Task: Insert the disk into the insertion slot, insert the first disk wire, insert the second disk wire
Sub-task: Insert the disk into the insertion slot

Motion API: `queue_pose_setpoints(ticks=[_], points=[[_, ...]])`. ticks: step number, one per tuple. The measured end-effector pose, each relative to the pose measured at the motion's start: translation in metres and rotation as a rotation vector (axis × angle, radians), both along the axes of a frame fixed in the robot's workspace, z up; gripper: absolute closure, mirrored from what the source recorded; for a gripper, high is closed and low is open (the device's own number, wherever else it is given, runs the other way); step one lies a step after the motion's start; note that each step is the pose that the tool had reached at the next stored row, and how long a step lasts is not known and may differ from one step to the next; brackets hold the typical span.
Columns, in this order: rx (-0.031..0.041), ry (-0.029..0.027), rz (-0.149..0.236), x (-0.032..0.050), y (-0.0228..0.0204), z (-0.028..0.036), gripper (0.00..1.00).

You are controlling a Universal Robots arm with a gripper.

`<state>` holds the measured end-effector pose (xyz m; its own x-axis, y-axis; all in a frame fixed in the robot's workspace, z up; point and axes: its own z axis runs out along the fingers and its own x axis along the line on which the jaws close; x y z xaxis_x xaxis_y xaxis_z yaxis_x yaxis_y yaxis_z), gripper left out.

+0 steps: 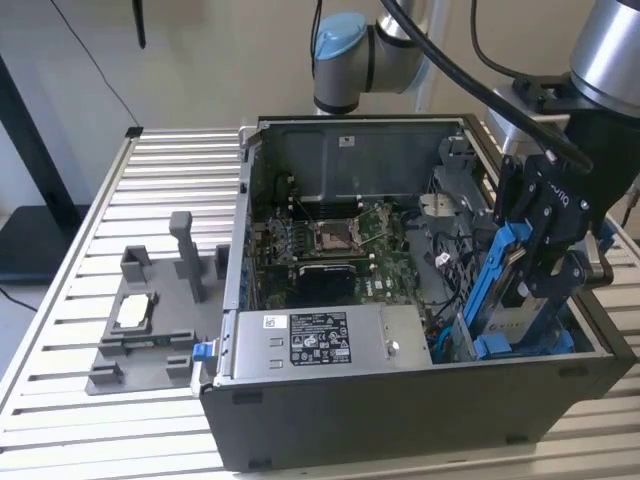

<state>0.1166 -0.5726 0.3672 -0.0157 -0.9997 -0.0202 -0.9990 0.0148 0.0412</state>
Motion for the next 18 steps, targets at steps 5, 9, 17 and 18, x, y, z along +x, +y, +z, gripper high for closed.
queue_pose_setpoints(ticks=[5,9,17,18], points=[[0.0,0.0,0.0,0.0,0.0,0.0,0.67],[-0.0001,-0.0001,0.0,0.0,0.0,0.0,0.66],[0.0,0.0,0.0,0.0,0.0,0.0001,0.42],[0.0003,0.0,0.0,0.0,0.0,0.0005,0.42]])
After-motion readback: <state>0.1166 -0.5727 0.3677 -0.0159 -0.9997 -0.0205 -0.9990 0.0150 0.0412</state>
